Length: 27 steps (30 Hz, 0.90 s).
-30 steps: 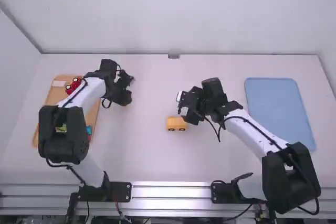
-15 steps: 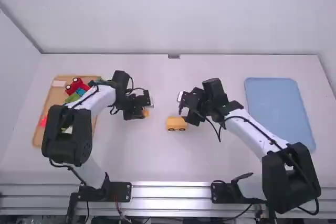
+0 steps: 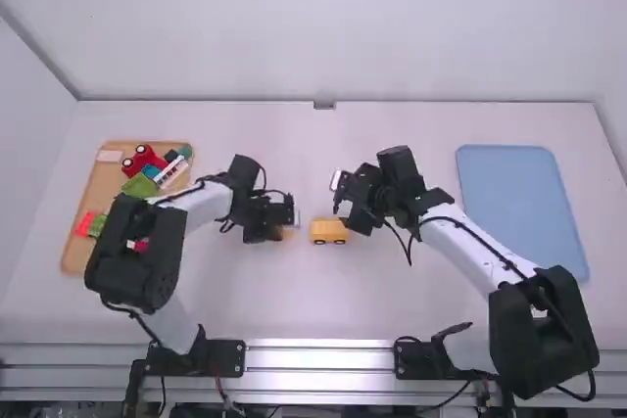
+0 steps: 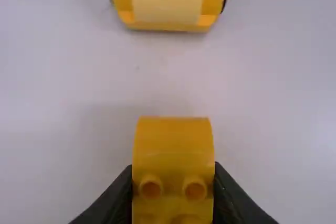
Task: Assemble lego blocks to make yellow taxi
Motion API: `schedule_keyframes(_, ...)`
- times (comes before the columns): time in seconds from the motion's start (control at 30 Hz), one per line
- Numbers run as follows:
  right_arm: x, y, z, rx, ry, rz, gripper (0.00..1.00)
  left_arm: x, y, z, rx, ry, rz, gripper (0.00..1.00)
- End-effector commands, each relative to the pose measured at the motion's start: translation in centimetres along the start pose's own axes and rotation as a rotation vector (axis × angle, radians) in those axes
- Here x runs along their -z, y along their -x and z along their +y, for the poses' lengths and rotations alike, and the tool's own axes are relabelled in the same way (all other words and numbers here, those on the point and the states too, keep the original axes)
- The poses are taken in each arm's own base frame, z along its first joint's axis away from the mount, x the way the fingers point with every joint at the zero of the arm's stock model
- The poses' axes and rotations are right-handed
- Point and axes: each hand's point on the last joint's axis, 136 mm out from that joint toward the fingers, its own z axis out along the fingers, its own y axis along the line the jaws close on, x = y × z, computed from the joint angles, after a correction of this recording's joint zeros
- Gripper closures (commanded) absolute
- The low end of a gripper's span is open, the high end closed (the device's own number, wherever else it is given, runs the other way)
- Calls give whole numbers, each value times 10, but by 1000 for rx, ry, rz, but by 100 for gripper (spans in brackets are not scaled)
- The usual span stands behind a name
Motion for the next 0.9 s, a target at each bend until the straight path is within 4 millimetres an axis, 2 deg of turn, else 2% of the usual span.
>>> schedule_keyframes(0.0,5,9,-2,7,-5,-20,1,-4,-4,-5,-16,-10,22,77)
schedule_keyframes(0.17,5,7,0,2,5,-11,1,-3,-6,-2,-8,2,22,59)
schedule_keyframes(0.33,5,6,1,-2,8,-9,2,-4,-5,-2,-15,2,22,52)
schedule_keyframes(0.4,5,6,1,-20,8,-8,1,-6,-5,-1,-18,6,21,37)
schedule_keyframes(0.43,5,6,1,-26,7,-10,2,-6,-4,1,-20,13,19,1)
schedule_keyframes(0.57,5,6,1,-27,9,-8,2,-4,0,10,4,43,7,1)
schedule_keyframes(0.67,5,6,1,-24,8,-9,2,6,14,20,89,58,-38,1)
schedule_keyframes(0.73,5,6,1,-22,7,-9,1,9,22,19,96,44,-75,1)
schedule_keyframes(0.8,5,7,0,-20,4,-12,1,15,33,12,62,-6,-171,4)
schedule_keyframes(0.87,5,7,0,-19,2,-13,2,17,34,5,20,-30,-218,10)
